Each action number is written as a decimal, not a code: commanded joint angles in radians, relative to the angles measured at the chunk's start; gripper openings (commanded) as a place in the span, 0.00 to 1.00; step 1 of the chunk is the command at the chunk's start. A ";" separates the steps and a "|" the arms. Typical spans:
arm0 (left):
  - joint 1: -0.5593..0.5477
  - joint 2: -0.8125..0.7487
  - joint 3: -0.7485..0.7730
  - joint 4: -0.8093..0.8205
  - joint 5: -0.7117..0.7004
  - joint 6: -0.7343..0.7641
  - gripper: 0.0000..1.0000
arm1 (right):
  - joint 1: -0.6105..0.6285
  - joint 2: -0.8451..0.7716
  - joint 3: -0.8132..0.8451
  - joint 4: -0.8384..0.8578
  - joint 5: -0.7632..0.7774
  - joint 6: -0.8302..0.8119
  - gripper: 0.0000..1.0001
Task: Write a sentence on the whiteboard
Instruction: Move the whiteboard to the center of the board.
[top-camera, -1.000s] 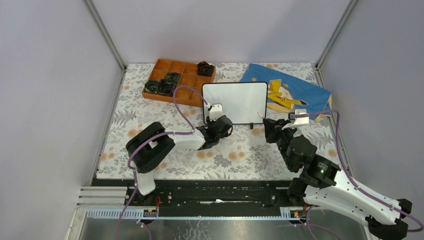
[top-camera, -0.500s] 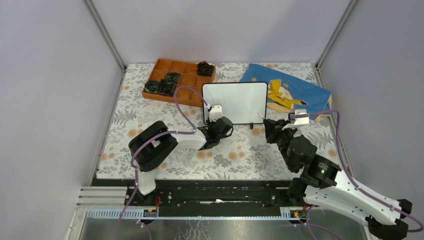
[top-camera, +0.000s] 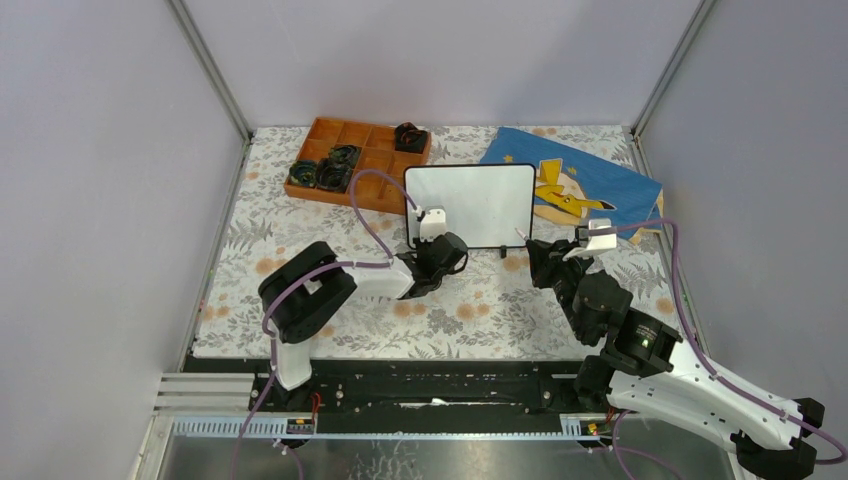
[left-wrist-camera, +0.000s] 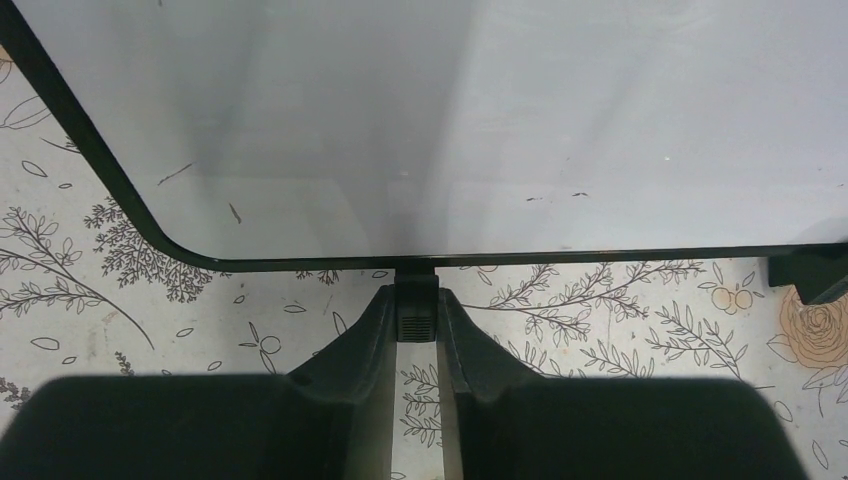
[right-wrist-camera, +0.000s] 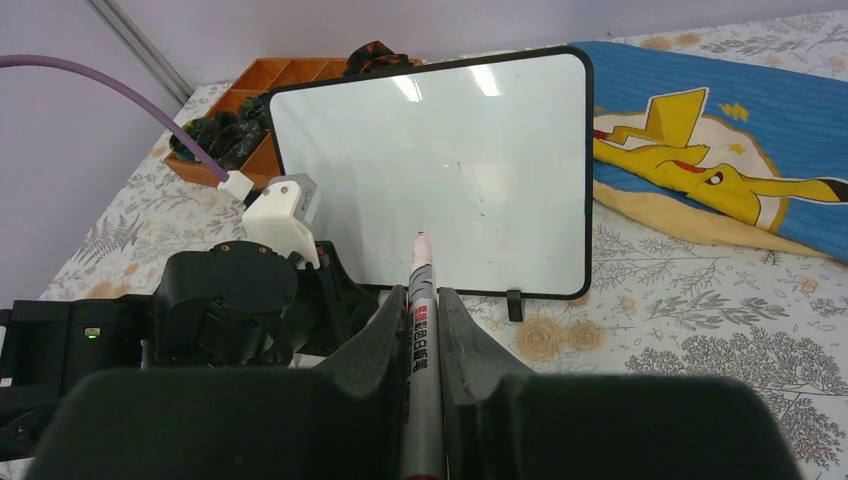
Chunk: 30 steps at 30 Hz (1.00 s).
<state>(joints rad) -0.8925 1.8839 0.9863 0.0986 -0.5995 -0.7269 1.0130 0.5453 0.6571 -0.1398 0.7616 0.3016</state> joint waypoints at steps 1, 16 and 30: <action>-0.007 0.008 0.011 0.024 -0.046 0.000 0.15 | -0.005 -0.008 0.039 0.010 -0.008 0.013 0.00; -0.065 -0.099 -0.117 0.001 -0.048 -0.011 0.00 | -0.004 -0.005 0.031 0.014 -0.020 0.033 0.00; -0.178 -0.203 -0.194 -0.097 -0.080 -0.125 0.00 | -0.004 -0.016 0.025 -0.011 -0.033 0.081 0.00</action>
<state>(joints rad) -1.0294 1.7157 0.8124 0.0402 -0.6308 -0.7807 1.0130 0.5438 0.6571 -0.1501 0.7391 0.3496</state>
